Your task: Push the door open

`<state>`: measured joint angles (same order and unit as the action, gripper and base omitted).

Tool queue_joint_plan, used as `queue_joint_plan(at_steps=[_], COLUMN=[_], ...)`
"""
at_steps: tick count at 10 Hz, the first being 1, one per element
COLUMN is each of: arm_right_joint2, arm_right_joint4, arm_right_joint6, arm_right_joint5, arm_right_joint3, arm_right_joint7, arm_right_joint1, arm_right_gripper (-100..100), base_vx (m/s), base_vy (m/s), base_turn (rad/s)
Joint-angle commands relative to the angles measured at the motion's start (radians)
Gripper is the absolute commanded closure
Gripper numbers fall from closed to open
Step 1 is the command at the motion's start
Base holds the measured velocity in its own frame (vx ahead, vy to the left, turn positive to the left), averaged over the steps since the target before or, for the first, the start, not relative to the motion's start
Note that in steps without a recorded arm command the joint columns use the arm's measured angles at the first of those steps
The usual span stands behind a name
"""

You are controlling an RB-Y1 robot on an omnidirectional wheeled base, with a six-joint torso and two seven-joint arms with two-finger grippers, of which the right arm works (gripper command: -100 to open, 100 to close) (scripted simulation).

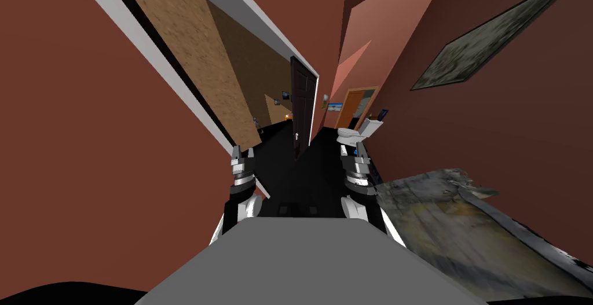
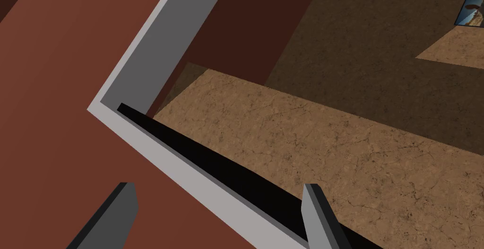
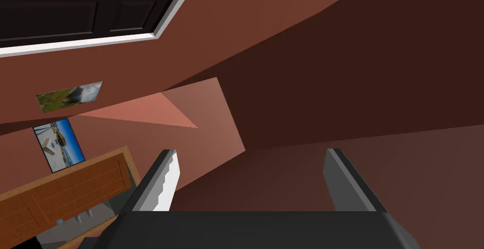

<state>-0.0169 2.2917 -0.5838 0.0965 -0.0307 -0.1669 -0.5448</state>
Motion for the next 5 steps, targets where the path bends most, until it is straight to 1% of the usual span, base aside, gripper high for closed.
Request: queue_joint_plan(at_steps=[1, 3, 5], arm_right_joint2=[-0.008, -0.017, -0.024], arm_right_joint4=[-0.029, -0.072, -0.111], arm_right_joint6=[-0.004, -0.01, -0.015], arm_right_joint5=[0.0, -0.001, -0.001], arm_right_joint3=[-0.001, -0.002, -0.003], arm_right_joint7=[0.002, 0.005, 0.008], arm_right_joint1=[0.013, 0.032, 0.049], arm_right_gripper=[-100, -100, -100], base_vx=[0.042, 0.118, 0.117], base_vy=[-0.016, -0.057, -0.054], base_turn=[0.079, 0.111, 0.08])
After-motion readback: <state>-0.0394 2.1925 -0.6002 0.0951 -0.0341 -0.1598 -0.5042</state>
